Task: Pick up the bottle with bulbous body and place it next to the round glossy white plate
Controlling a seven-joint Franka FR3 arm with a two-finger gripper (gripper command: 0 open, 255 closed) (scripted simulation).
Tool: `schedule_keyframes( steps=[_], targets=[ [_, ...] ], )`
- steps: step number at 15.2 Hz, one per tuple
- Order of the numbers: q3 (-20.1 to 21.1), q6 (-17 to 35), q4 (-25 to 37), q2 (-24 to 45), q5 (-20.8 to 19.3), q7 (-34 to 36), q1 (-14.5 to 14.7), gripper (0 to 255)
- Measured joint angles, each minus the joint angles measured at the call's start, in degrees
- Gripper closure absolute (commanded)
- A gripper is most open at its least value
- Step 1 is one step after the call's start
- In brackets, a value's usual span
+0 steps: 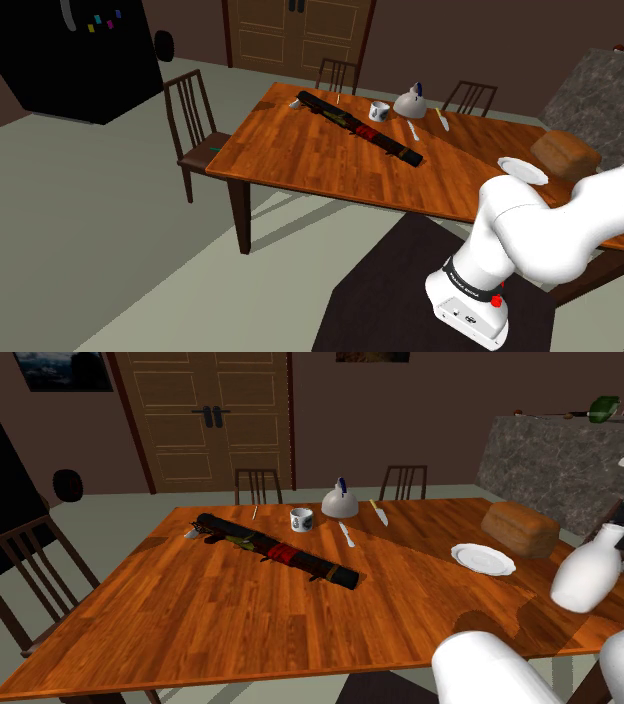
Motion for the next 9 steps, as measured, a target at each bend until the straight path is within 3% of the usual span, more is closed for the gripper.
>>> schedule_keyframes(
  steps=[6, 7, 9],
  targets=[
    [0.2, 0.6, -1.0, 0.2, 0.1, 0.1, -0.6, 255],
    [0.2, 0.6, -1.0, 0.2, 0.1, 0.2, -0.6, 0],
    [0.2, 0.6, -1.0, 0.2, 0.1, 0.1, -0.6, 0]
  ],
)
